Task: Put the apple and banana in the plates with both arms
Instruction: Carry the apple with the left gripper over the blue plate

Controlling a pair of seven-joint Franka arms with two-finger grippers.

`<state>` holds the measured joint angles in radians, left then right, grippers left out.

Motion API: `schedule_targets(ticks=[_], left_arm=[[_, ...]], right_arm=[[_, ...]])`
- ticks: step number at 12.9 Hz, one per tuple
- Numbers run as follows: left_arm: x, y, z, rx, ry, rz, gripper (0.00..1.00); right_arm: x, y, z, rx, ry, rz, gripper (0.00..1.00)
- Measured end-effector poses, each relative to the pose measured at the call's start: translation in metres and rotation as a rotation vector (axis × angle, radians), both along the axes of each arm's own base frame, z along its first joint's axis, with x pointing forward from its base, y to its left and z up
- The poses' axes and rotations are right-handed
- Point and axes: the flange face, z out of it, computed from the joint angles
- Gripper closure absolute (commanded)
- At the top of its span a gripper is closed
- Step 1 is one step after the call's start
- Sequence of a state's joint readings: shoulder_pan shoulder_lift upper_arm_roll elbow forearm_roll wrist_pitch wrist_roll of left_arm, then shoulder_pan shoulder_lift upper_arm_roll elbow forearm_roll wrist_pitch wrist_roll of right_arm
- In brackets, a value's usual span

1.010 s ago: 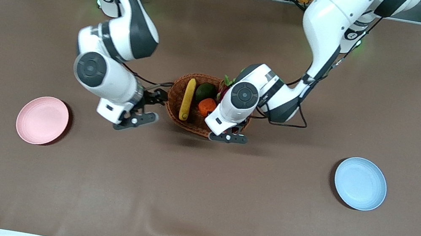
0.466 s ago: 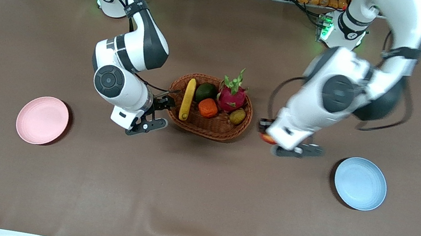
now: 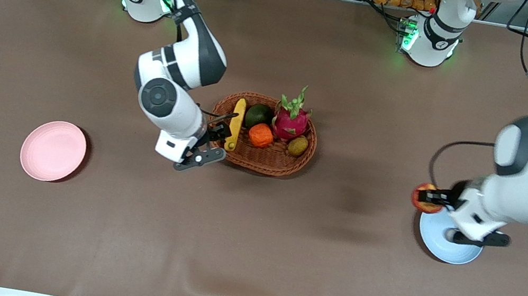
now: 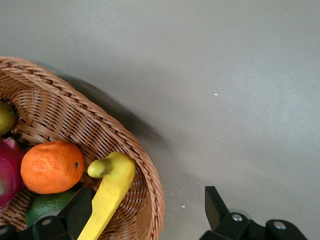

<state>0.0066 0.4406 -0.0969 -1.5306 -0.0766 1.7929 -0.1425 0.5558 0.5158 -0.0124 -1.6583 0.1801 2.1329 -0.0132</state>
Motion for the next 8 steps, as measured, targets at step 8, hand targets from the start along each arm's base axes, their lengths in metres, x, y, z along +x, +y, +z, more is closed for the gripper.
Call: schedule_targets(ticks=[8], left_arm=[[0.009,0.159,-0.138,-0.070,-0.046,-0.086,0.94]], right_arm=[[-0.026,0.047,-0.031,-0.014,-0.005,-0.047,0.13]])
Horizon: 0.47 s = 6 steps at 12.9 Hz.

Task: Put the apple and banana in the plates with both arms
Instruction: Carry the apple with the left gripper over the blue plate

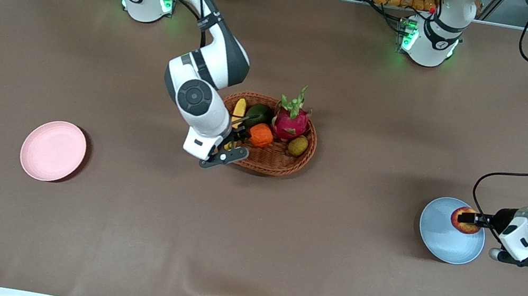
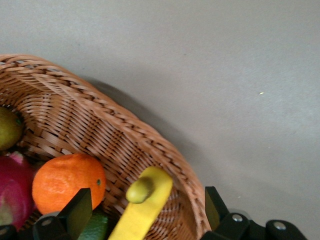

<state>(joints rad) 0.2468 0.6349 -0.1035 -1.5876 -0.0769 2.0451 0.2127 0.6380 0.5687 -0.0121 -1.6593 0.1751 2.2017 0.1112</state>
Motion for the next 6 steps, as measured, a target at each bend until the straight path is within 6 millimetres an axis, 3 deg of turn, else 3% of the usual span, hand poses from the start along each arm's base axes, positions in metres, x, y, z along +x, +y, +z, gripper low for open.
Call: schedule_targets(ticks=[1,2,4,6], left_arm=[[0.001,0.004,-0.013,-0.003,-0.006,-0.006,0.50],[0.001,0.005,-0.022,-0.007,-0.010,-0.008,0.01],[0.003,0.003,-0.028,-0.022,-0.015,0.001,0.00],[0.007,0.001,-0.019,-0.024,-0.032,0.001,0.00]], right_arm=[[0.000,0.000,0.000,-0.001,0.001,-0.003,0.18],[0.001,-0.001,-0.002,-0.002,0.000,-0.005,0.20],[0.003,-0.001,-0.008,0.000,-0.010,-0.010,0.25],[0.004,-0.002,-0.012,0.000,-0.012,-0.013,0.39]])
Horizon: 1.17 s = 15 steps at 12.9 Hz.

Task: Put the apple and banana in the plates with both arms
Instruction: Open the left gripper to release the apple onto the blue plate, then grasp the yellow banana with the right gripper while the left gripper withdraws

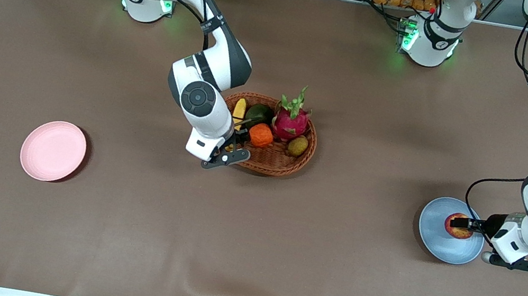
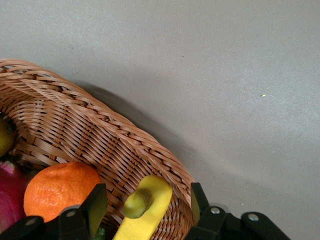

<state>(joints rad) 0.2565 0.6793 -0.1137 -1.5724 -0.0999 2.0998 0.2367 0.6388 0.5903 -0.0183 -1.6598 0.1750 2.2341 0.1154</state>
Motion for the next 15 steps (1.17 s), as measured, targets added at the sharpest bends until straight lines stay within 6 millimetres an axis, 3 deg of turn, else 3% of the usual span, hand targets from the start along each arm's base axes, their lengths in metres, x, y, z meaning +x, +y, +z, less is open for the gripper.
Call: schedule_targets(ticks=[2,5,7,9,12,13,15], left_arm=[[0.006,-0.001,0.029,0.007,-0.039,-0.004,0.00],[0.001,-0.012,0.115,0.015,-0.063,-0.007,0.00],[-0.009,-0.030,0.176,0.037,-0.077,0.019,0.00],[-0.021,-0.063,0.222,0.097,-0.081,0.060,0.00],[-0.039,-0.123,0.268,0.174,-0.080,0.134,0.00],[-0.045,-0.133,0.279,0.183,-0.079,0.141,0.00],[-0.053,-0.131,0.303,0.193,-0.075,0.150,0.00]], right_arm=[[0.000,0.000,0.000,0.000,0.000,0.000,0.52],[-0.001,-0.001,-0.001,-0.007,0.012,-0.001,0.53],[-0.003,-0.002,-0.003,-0.017,0.029,0.000,0.52],[-0.004,-0.002,-0.003,-0.019,0.033,-0.002,0.52],[-0.004,-0.001,-0.003,-0.021,0.036,-0.014,0.53],[-0.005,0.000,-0.003,-0.020,0.036,-0.016,0.53],[-0.006,0.004,-0.001,-0.018,0.032,-0.018,0.53]])
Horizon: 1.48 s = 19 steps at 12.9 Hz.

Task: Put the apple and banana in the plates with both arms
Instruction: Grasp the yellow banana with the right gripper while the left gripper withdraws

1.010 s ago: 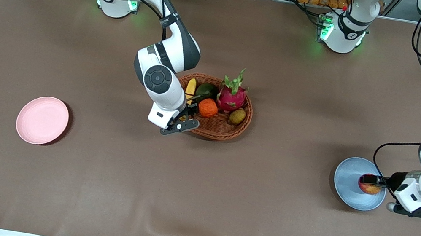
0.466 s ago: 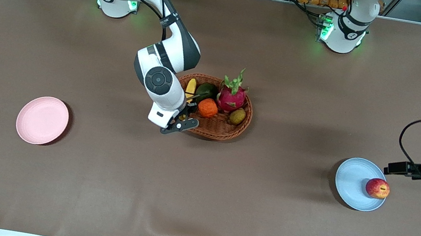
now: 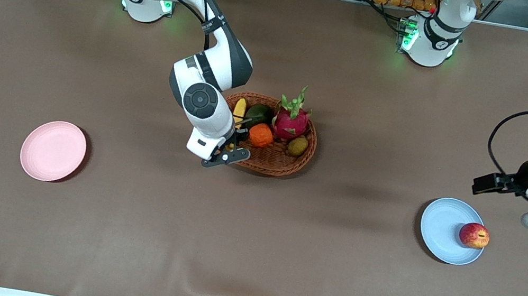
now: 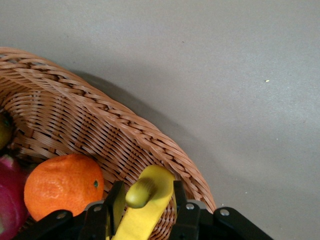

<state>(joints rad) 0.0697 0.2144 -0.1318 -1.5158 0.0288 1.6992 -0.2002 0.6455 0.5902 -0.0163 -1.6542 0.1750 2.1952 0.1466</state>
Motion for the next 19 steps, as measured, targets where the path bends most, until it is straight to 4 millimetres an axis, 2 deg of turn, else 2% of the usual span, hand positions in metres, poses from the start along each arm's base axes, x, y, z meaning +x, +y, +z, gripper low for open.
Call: schedule_targets(ticks=[2,5,6,12,14,17,19], left_arm=[[-0.001,0.007,0.021,0.001,-0.016,0.012,0.00],[-0.004,0.004,0.041,0.000,-0.032,0.008,0.00],[-0.008,0.000,0.049,-0.001,-0.039,0.000,0.00],[-0.033,-0.018,0.083,0.005,-0.038,-0.026,0.00],[-0.043,-0.023,0.097,0.007,-0.049,-0.035,0.00],[-0.071,-0.039,0.121,0.019,-0.068,-0.061,0.00],[-0.089,-0.036,0.128,0.024,-0.072,-0.067,0.00]], right_arm=[[0.000,0.003,0.003,0.004,-0.005,0.002,0.66],[0.000,0.003,0.003,0.004,-0.005,0.001,0.97],[0.000,0.003,0.003,0.004,-0.005,0.001,1.00],[0.000,0.004,0.005,0.002,-0.001,-0.002,1.00],[0.001,0.004,0.013,0.003,-0.001,-0.001,1.00],[0.004,0.002,0.049,0.017,-0.020,-0.026,1.00],[0.006,0.001,0.083,0.042,-0.052,-0.061,1.00]])
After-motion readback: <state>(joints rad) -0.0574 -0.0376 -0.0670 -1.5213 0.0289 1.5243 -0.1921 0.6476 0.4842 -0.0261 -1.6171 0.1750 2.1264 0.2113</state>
